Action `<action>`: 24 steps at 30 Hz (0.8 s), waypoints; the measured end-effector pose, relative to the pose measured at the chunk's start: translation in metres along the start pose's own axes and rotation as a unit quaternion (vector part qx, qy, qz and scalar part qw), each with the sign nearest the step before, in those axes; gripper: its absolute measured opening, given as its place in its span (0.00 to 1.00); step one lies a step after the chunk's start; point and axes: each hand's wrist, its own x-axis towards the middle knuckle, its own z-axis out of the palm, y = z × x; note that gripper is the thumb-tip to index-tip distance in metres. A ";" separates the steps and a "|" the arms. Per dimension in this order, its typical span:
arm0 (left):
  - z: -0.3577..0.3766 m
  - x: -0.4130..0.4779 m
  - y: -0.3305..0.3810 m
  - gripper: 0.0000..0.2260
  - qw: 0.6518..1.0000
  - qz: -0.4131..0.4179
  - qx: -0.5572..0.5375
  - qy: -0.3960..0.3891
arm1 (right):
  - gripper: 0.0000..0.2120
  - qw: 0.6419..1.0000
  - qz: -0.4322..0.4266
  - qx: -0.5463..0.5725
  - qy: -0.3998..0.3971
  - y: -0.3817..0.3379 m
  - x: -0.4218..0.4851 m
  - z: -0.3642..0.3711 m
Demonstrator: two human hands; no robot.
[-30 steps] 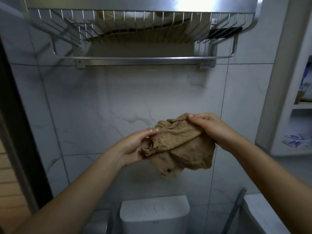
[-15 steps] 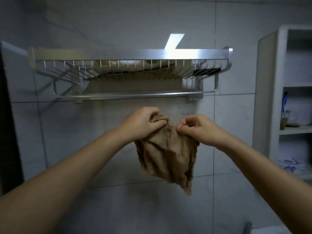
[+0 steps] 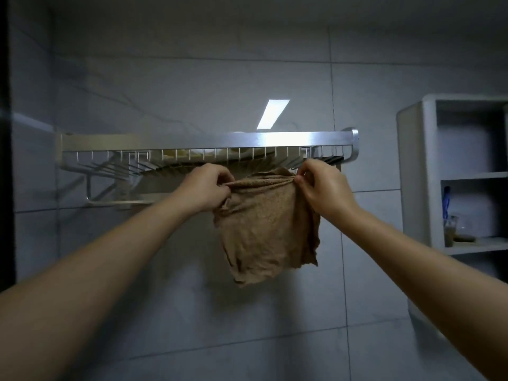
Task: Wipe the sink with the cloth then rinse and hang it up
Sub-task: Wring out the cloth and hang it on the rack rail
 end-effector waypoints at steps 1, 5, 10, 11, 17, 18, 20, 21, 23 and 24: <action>0.009 0.001 -0.001 0.07 0.999 -0.011 0.018 0.041 | 0.04 1.000 -0.001 -0.017 0.003 0.003 0.002 0.005; 0.035 0.009 -0.012 0.08 0.992 -0.011 0.050 0.119 | 0.07 0.997 0.028 -0.069 0.025 0.019 0.010 0.023; 0.033 0.046 -0.018 0.19 0.991 -0.117 0.060 -0.015 | 0.08 0.993 0.096 -0.074 0.010 0.023 0.027 0.035; 0.029 0.052 -0.019 0.23 0.987 -0.134 0.048 -0.069 | 0.09 0.991 0.097 -0.096 -0.015 0.023 0.031 0.034; 0.012 0.058 -0.030 0.27 0.941 -0.209 -0.048 -0.263 | 0.09 0.983 0.010 -0.135 -0.123 0.027 0.034 0.027; 0.010 0.059 -0.035 0.31 0.941 -0.200 -0.050 -0.267 | 0.09 0.988 -0.017 -0.104 -0.110 0.030 0.029 0.027; 0.005 0.059 -0.045 0.45 0.940 -0.190 -0.065 -0.277 | 0.10 0.991 -0.073 -0.062 -0.091 0.036 0.017 0.028; 0.003 0.059 -0.048 0.45 0.938 -0.190 -0.068 -0.283 | 0.10 0.990 -0.097 -0.054 -0.087 0.038 0.011 0.028; 0.004 0.057 -0.052 0.30 0.944 -0.186 -0.041 -0.270 | 0.11 0.985 -0.132 -0.070 -0.089 0.041 0.004 0.029; 0.004 0.057 -0.054 0.25 0.958 -0.179 -0.009 -0.223 | 0.12 0.982 -0.137 -0.087 -0.098 0.042 0.002 0.030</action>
